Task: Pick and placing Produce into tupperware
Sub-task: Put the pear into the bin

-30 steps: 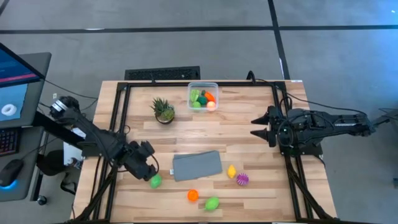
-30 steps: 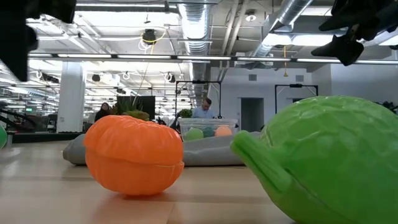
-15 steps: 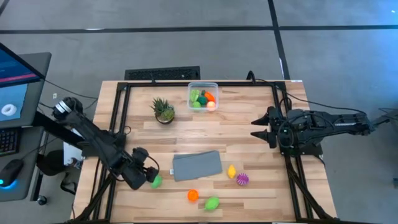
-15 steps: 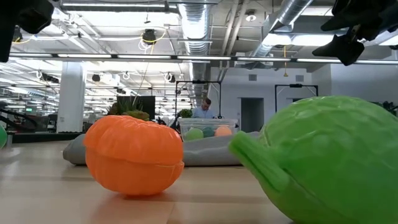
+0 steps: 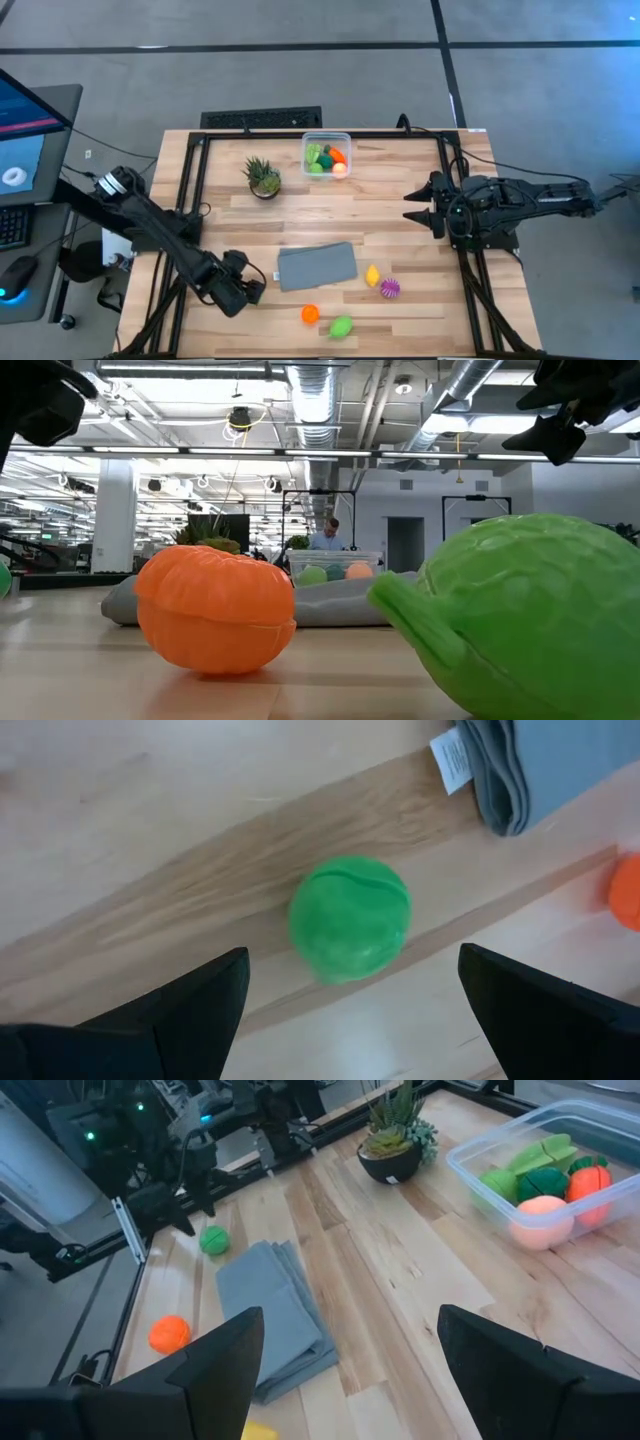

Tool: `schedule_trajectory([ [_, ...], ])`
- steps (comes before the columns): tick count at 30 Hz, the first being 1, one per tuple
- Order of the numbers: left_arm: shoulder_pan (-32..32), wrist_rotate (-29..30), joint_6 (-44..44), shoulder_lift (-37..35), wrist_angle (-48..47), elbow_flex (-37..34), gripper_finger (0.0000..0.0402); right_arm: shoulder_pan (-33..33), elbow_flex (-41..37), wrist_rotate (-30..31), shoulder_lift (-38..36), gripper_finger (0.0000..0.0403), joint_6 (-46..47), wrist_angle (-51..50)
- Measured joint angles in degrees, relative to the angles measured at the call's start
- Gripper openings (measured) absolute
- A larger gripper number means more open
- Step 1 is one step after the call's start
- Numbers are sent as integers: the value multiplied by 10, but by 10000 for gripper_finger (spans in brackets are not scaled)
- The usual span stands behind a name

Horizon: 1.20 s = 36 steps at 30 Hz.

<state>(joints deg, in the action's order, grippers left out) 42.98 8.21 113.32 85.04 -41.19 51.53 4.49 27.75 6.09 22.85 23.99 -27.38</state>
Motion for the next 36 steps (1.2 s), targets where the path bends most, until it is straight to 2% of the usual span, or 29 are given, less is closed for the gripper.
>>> schedule_trajectory([
  [6, 0, 6, -3, 34, 23, 0, 349, 0, 0, 0, 0, 322, 0, 0],
  [13, -8, 4, -52, 69, 61, 0, 349, 0, 0, 0, 0, 322, -1, 0],
  [36, -16, 11, -129, 70, 44, 0, 349, 0, 0, 0, 0, 322, 0, 0],
])
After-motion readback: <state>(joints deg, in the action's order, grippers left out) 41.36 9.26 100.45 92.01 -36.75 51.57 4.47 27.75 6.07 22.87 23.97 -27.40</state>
